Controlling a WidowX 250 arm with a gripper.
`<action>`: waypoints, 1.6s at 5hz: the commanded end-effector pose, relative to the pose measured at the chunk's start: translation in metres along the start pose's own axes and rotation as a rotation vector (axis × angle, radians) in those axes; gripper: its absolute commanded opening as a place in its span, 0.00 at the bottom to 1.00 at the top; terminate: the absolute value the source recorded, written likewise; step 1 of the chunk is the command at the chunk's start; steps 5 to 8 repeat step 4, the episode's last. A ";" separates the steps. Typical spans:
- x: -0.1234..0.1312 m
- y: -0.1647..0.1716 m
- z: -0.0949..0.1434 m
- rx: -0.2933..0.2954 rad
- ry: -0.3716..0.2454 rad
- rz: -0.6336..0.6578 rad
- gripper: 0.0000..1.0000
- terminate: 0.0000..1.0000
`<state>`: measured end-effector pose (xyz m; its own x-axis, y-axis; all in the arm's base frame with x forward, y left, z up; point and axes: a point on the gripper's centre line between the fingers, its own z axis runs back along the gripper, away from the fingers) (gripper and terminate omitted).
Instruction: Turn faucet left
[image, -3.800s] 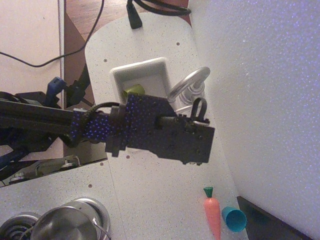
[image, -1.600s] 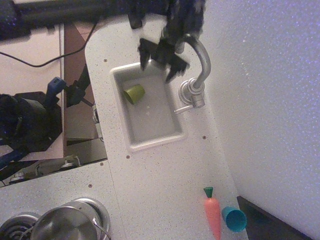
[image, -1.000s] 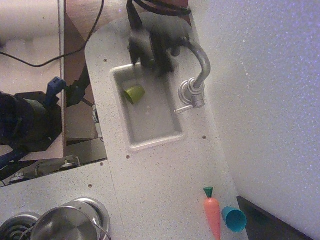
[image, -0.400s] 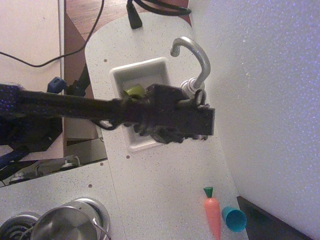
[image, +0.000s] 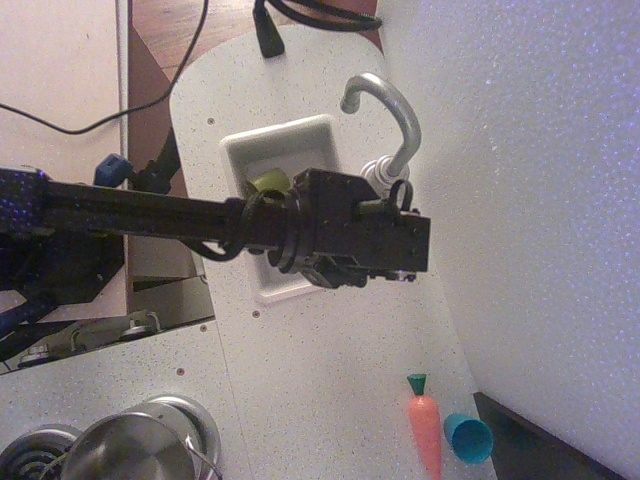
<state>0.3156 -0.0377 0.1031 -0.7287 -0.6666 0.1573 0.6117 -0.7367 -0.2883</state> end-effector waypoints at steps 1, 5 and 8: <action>-0.001 0.001 0.015 0.035 0.033 0.015 1.00 0.00; -0.001 0.001 0.015 0.035 0.033 0.015 1.00 1.00; -0.001 0.001 0.015 0.035 0.033 0.015 1.00 1.00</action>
